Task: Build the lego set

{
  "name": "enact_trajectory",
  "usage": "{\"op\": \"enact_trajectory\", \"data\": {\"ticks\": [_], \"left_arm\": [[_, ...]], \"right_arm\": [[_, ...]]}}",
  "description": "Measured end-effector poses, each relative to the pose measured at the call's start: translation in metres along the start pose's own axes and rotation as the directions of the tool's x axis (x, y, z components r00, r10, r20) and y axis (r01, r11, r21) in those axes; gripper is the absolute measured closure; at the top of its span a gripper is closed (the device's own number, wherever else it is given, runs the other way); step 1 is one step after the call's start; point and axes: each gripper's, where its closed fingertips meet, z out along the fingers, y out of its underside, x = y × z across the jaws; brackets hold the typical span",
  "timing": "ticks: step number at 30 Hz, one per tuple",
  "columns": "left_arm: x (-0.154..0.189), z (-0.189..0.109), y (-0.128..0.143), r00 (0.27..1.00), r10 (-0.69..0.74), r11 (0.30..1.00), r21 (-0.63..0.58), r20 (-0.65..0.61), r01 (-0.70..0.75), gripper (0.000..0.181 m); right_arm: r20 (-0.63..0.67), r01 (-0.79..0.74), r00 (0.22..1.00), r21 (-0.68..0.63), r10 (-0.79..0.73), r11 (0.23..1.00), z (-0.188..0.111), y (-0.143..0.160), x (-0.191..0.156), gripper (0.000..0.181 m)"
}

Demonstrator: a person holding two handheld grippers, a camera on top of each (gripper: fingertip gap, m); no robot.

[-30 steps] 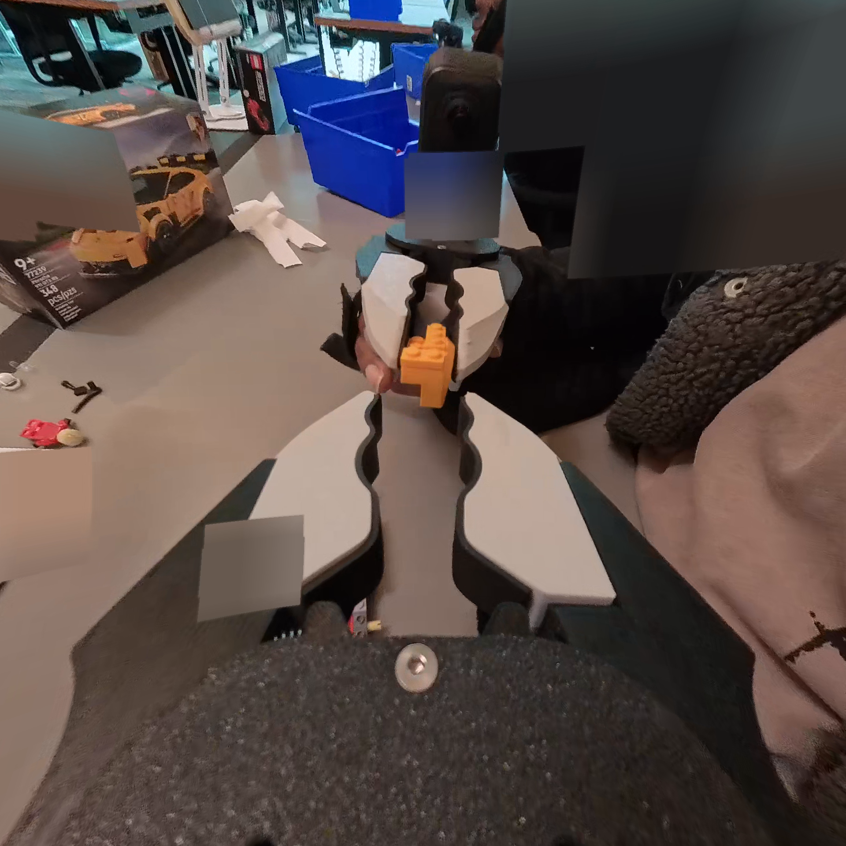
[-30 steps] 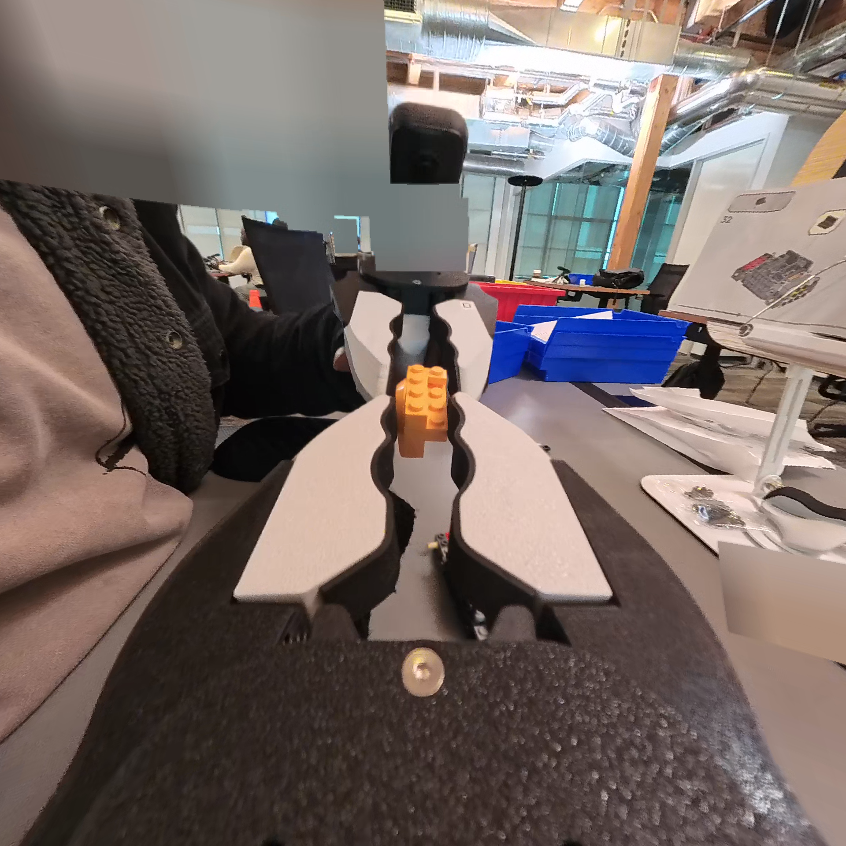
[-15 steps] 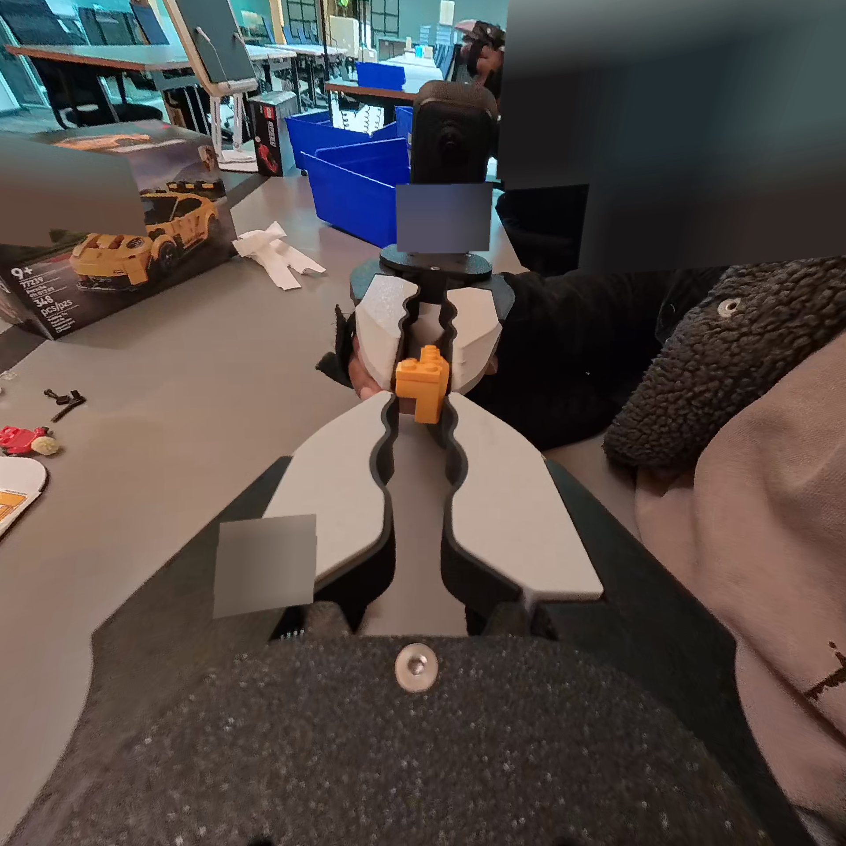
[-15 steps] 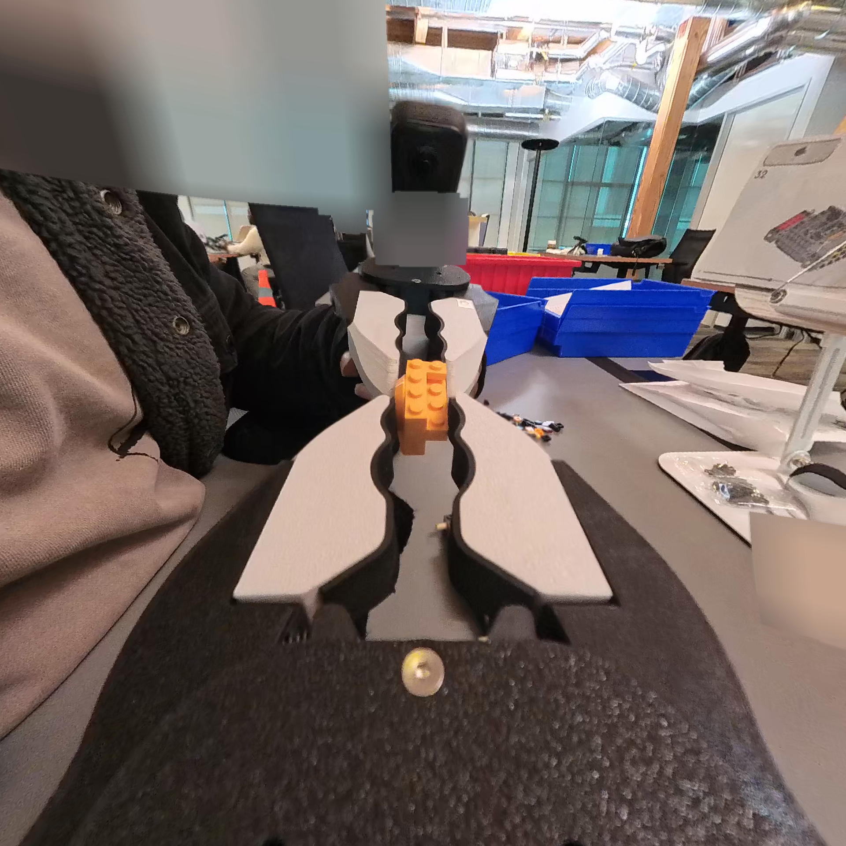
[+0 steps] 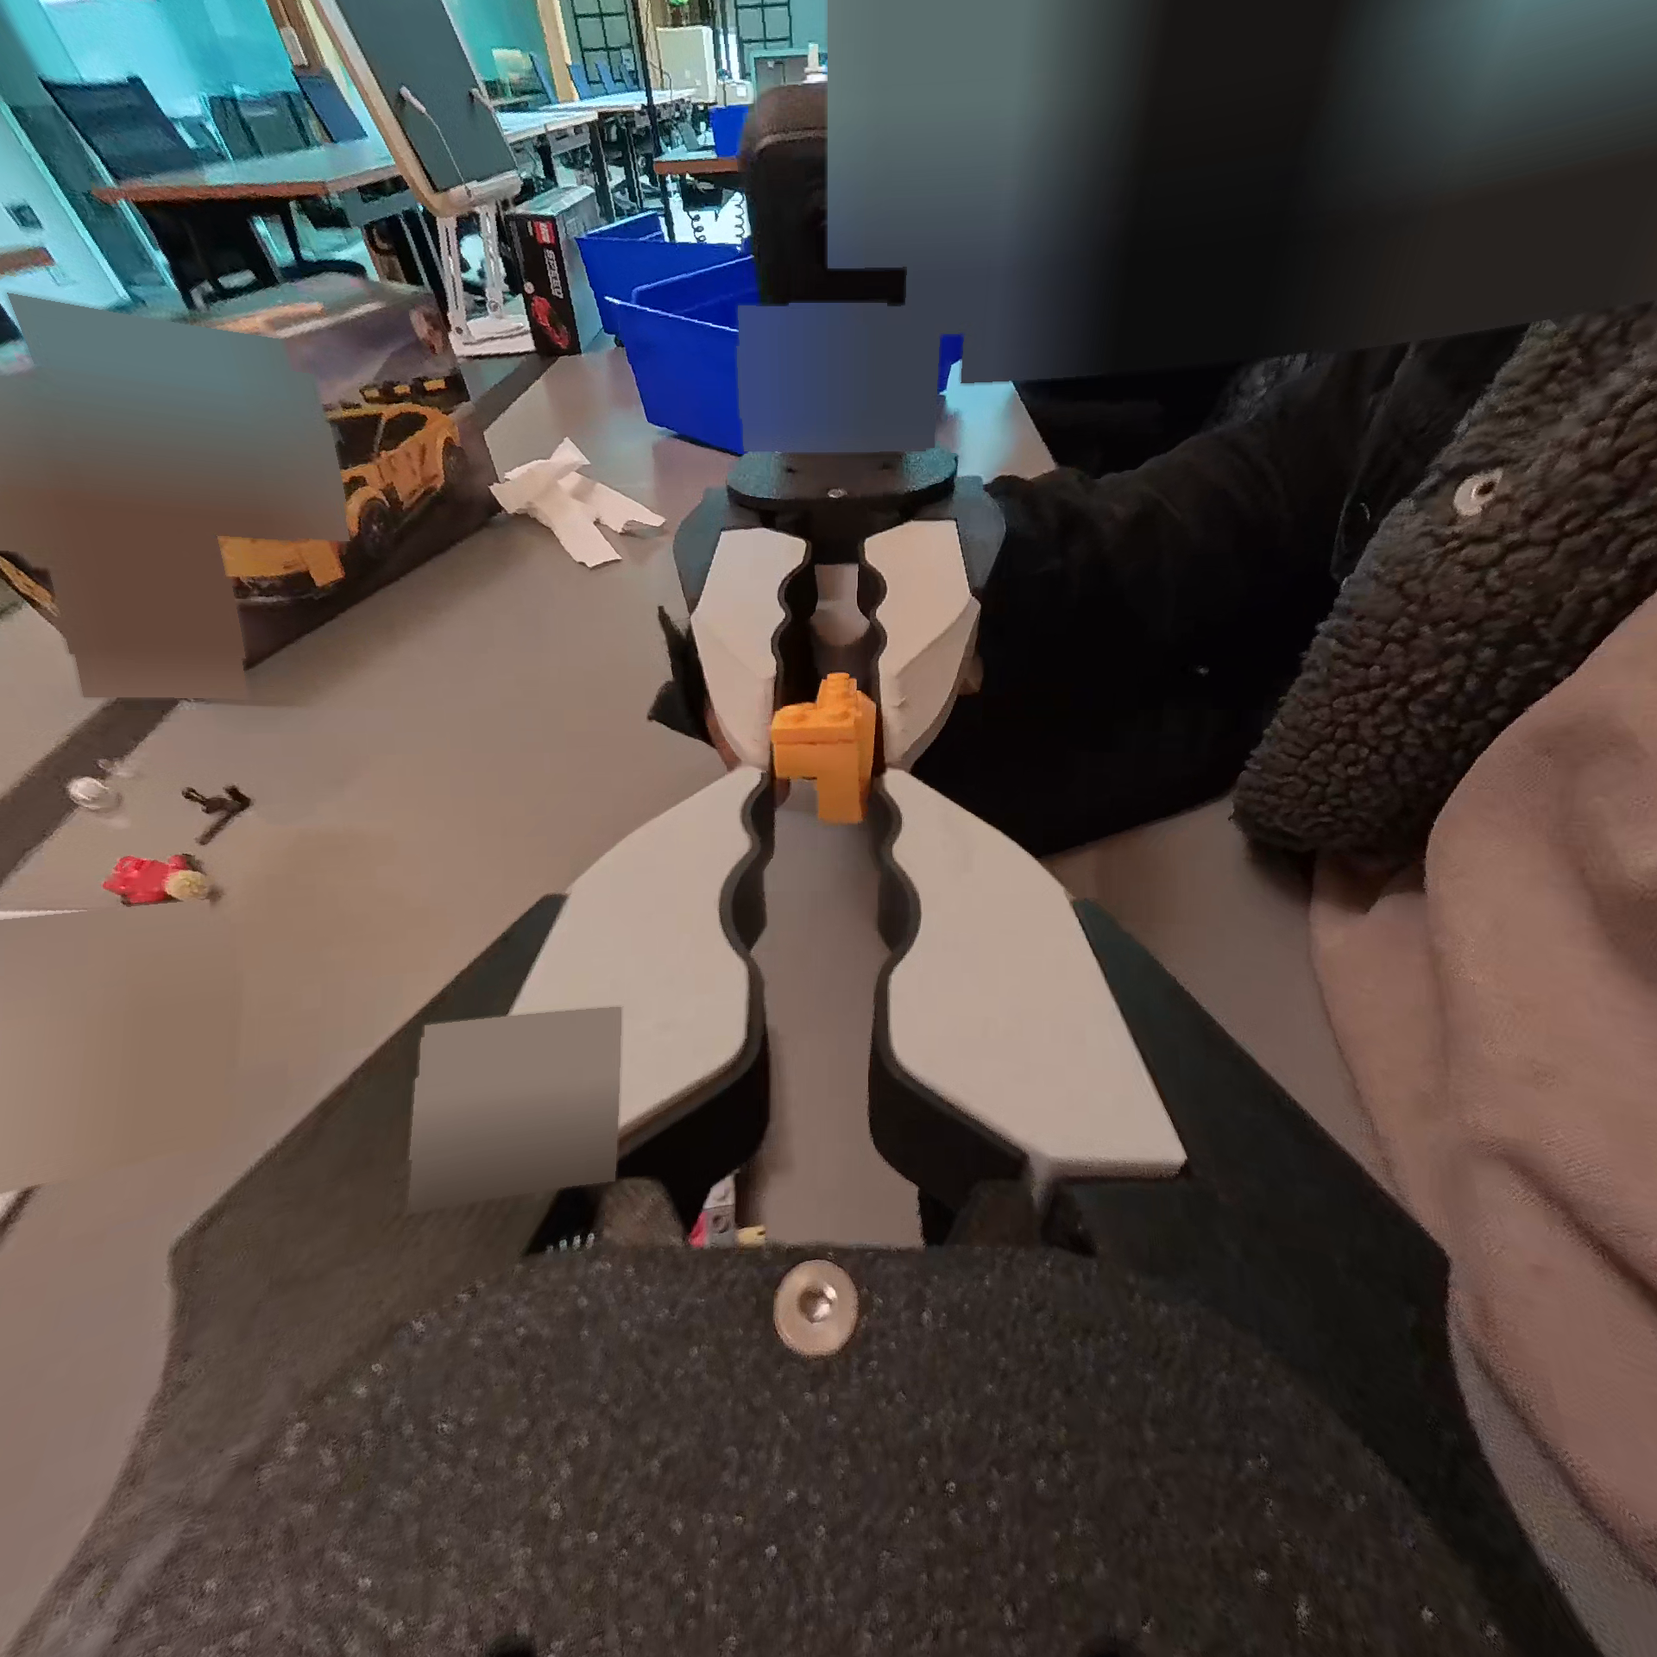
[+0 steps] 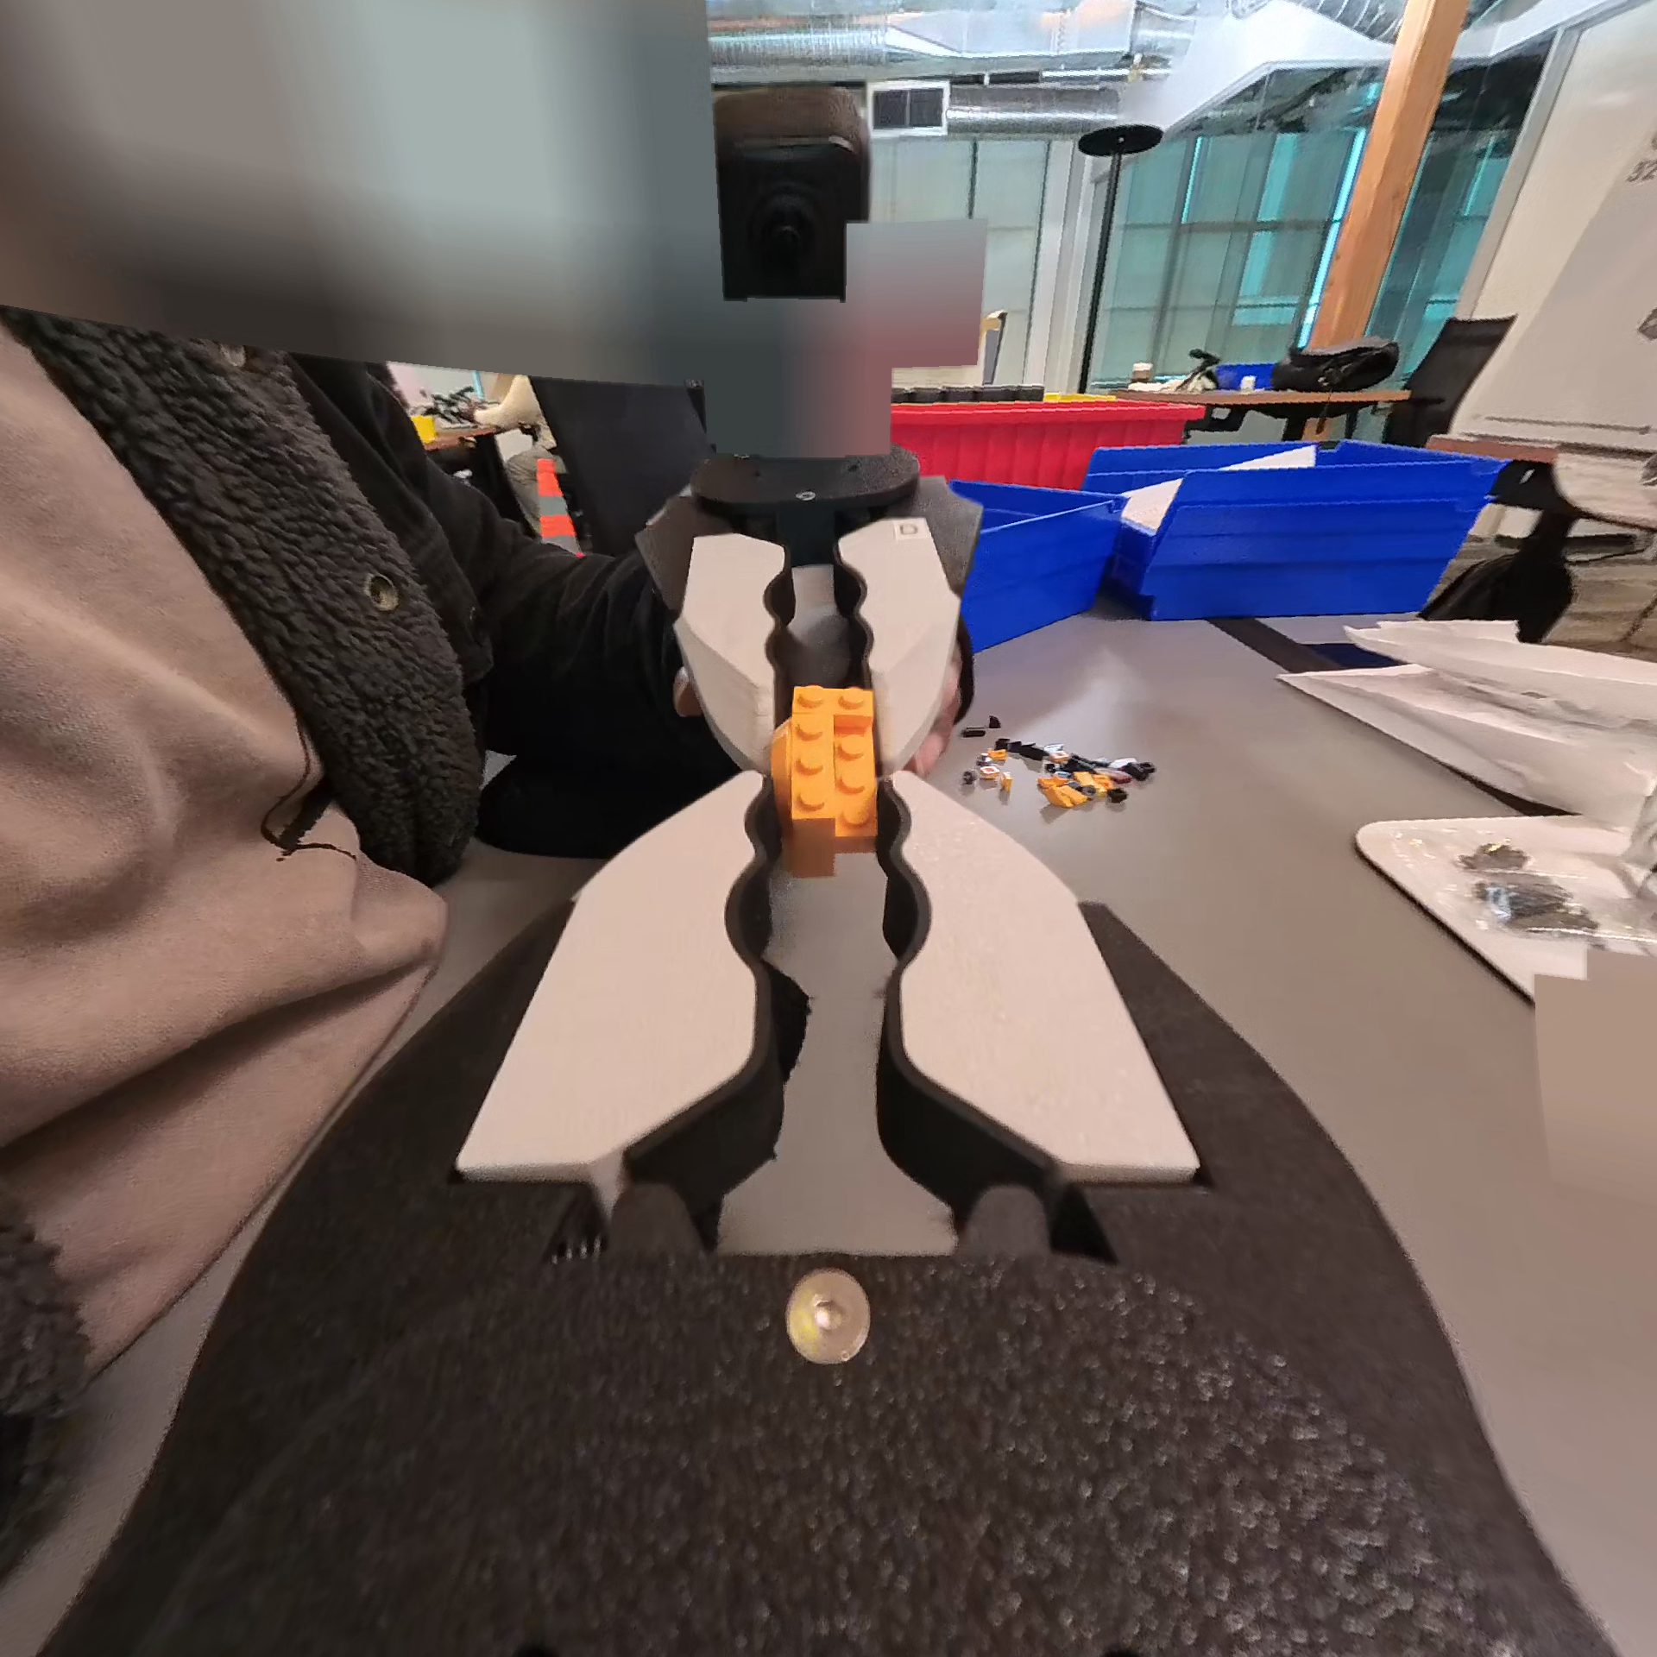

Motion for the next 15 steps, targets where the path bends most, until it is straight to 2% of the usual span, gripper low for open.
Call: {"op": "enact_trajectory", "data": {"ticks": [2, 5, 7, 10, 12, 15], "left_arm": [[0.000, -0.003, -0.001, 0.998, 0.069, 0.998, -0.015, 0.014, -0.068, 0.150], [0.006, -0.011, -0.004, 0.969, 0.245, 0.969, -0.042, 0.010, -0.244, 0.149], [0.009, -0.015, -0.001, 0.908, 0.419, 0.902, -0.111, 0.001, -0.416, 0.149], [0.013, -0.016, 0.003, 0.783, 0.621, 0.761, -0.209, -0.036, -0.614, 0.147], [0.015, -0.016, 0.002, 0.710, 0.703, 0.683, -0.239, -0.039, -0.690, 0.146], [0.022, -0.013, -0.001, 0.639, 0.769, 0.614, -0.244, -0.029, -0.751, 0.145]], "right_arm": [[0.034, -0.046, 0.998, -0.010, 0.047, 0.999, -0.002, 0.002, -0.002, 0.161], [0.108, -0.106, 0.988, -0.040, 0.110, 0.994, -0.003, 0.004, -0.009, 0.160], [0.168, -0.141, 0.974, -0.064, 0.150, 0.988, -0.002, 0.006, -0.014, 0.160], [0.254, -0.199, 0.942, -0.107, 0.220, 0.974, 0.001, 0.007, -0.022, 0.160], [0.276, -0.224, 0.928, -0.119, 0.249, 0.967, 0.004, 0.008, -0.024, 0.160], [0.297, -0.255, 0.914, -0.110, 0.277, 0.961, 0.008, 0.006, -0.026, 0.160]]}}
